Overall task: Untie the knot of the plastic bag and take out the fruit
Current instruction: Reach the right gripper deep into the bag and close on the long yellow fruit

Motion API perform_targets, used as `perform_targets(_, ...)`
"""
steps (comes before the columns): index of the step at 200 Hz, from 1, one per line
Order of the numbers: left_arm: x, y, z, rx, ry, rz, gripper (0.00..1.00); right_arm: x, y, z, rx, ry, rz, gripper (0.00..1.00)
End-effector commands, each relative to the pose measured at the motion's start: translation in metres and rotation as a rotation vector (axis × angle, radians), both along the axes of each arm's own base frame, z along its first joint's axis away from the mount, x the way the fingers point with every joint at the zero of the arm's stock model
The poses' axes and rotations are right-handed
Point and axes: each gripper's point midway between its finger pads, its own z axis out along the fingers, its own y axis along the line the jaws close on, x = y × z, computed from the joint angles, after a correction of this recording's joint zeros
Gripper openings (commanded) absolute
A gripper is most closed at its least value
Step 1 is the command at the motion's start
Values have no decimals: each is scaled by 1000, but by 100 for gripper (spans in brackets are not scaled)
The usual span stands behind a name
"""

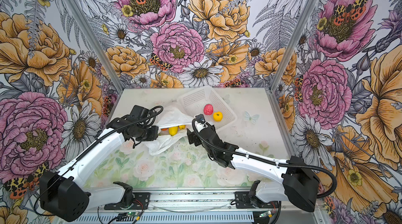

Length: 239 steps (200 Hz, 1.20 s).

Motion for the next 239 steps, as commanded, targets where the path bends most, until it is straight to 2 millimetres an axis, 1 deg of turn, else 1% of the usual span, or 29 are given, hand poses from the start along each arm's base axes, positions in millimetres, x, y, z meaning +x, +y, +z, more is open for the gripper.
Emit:
perform_targets(1,4,1,6,-12,-38,-8,0,2,-4,9,36,-37,25,99)
perform_targets(16,4,1,6,-11,-38,-8,0,5,-7,3,51,-5,42,99)
perform_targets(42,4,2,7,-8,-43,-5,0,7,-12,1,107,41,84,99)
perform_targets(46,4,2,7,-9,-44,-4,0,3,-8,4,139,59,128,100)
perform_targets(49,4,3,7,-10,-44,-3,0,7,-13,4,151,65,119,100)
perform_targets(59,4,3,7,-8,-44,-2,0,4,-10,12,234,104,191,100)
perform_targets(76,4,3,6,-8,-40,-3,0,-7,0,27,341,146,288,99)
perform_targets(85,4,3,6,-8,-39,-3,0,-9,3,31,358,174,303,97)
perform_targets(92,4,3,6,-7,-40,-2,0,-7,2,30,354,194,283,95)
perform_targets(104,4,3,7,-8,-42,-2,0,2,-13,22,302,215,167,88)
perform_targets(114,4,3,7,-8,-44,-2,0,8,-31,18,261,208,66,86)
perform_targets(121,4,3,7,-8,-45,-3,0,9,-44,18,235,190,8,86)
perform_targets(132,4,3,7,-8,-43,-2,0,5,-58,28,224,145,-34,85)
perform_targets(140,4,2,6,-8,-40,-4,0,-3,-65,40,229,99,-40,85)
perform_targets(154,4,2,6,-9,-38,-5,0,-19,-68,63,227,24,-24,82)
perform_targets(163,4,2,6,-9,-39,-5,0,-37,-54,78,214,-17,40,78)
perform_targets(175,4,2,6,-9,-41,-4,0,-56,-34,92,197,-57,115,70)
perform_targets(189,4,3,7,-9,-43,-1,0,-73,-4,99,168,-67,199,59)
perform_targets(195,4,3,7,-9,-43,-2,0,-79,12,97,144,-66,233,57)
perform_targets(207,4,3,6,-8,-41,1,0,-89,43,94,104,-65,295,54)
perform_targets(216,4,3,6,-7,-39,-1,0,-93,66,84,76,-50,326,54)
perform_targets(224,4,3,6,-7,-41,-1,0,-92,83,75,74,-25,351,53)
perform_targets(227,4,3,7,-8,-43,1,0,-91,90,69,70,-12,354,52)
perform_targets(231,4,4,6,-5,-43,2,0,-89,95,66,75,-4,354,51)
perform_targets(239,4,4,7,-6,-45,3,0,-82,106,50,68,22,341,49)
